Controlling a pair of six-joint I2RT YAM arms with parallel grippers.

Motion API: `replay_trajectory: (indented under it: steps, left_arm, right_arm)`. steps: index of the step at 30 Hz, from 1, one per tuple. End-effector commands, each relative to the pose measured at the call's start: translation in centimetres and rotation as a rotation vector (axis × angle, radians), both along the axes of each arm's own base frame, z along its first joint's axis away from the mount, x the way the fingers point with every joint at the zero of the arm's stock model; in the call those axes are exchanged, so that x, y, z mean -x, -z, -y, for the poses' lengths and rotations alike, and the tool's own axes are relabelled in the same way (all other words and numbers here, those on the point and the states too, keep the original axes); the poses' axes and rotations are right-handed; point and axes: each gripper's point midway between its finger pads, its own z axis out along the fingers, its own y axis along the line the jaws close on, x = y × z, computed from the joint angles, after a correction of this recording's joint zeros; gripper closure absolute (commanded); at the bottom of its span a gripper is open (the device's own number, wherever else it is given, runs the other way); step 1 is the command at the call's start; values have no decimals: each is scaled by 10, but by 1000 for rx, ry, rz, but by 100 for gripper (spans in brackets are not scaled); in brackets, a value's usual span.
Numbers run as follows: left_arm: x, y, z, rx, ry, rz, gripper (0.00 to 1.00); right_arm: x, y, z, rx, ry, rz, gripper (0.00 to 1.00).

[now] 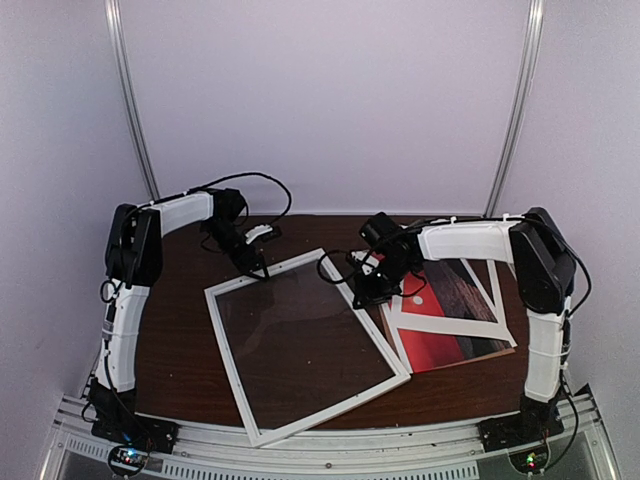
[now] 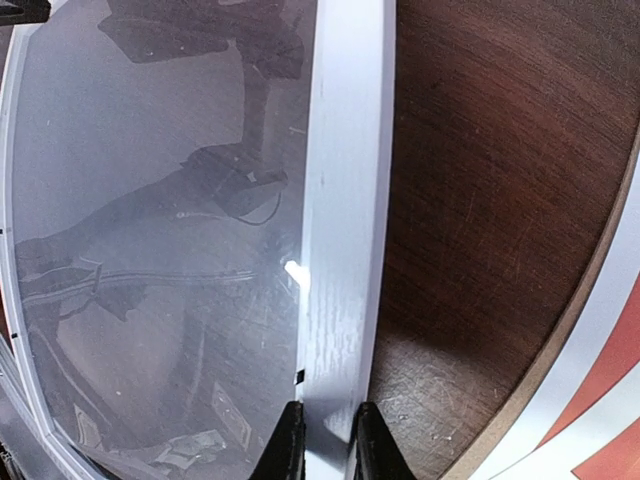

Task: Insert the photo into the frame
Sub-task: Press the glass panel onto the frame body.

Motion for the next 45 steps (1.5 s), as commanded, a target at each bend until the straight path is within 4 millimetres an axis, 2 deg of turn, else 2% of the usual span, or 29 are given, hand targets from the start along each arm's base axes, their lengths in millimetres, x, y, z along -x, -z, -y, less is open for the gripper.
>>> replay_trajectory:
  steps: [1, 4, 11, 18, 25, 29, 35, 40, 45]
  left_arm:
    - [-1, 5, 3, 34, 22, -17, 15]
    - [0, 5, 4, 41, 22, -23, 16]
    - [0, 8, 3, 29, 13, -33, 29]
    - [-4, 10, 1, 14, 3, -29, 56]
    - [-9, 4, 0, 42, -16, -35, 69]
    - [-11, -1, -3, 67, -30, -46, 72]
    - [-15, -4, -9, 86, -57, -56, 69]
    - [-19, 1, -16, 71, -77, -61, 65]
    - [-18, 7, -20, 49, -82, -66, 68]
  right_arm:
    - [-12, -40, -12, -105, -16, 100, 100]
    - [-13, -42, -11, -105, -18, 107, 100]
    - [-14, -48, -8, -109, -14, 122, 100]
    - [-14, -47, -5, -103, -11, 120, 100]
    - [-14, -44, -2, -95, -5, 117, 100]
    - [-13, -41, -2, -96, -3, 110, 100]
    - [-13, -36, -2, -93, -2, 102, 100]
    - [-13, -32, -2, -91, 0, 95, 100]
    - [-13, -30, -3, -91, 1, 91, 100]
